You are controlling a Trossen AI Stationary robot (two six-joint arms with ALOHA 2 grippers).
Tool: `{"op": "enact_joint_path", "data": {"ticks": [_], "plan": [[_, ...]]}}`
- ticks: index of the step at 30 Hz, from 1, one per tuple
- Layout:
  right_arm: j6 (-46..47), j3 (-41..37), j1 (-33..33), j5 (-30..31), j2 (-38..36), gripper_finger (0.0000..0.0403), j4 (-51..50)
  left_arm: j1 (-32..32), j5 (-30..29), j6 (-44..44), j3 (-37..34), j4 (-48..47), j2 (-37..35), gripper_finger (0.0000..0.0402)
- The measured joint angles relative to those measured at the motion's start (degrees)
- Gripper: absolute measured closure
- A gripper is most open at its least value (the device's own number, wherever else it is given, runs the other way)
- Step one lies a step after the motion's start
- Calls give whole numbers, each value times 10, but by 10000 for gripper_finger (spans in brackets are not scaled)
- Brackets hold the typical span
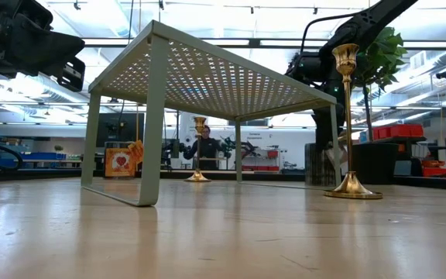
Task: Pick & Place candle stick holders
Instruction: Put the top right silver scented candle on the shelf
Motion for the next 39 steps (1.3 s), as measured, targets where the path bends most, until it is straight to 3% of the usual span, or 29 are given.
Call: {"op": "enact_joint_path", "data": {"ticks": [21,39], "plan": [[-2,0,1,0,-53,34,-23,0,0,0,0,0,0,376],[-18,91,1,0,-53,34,-125,0,0,0,0,0,0,376]]}}
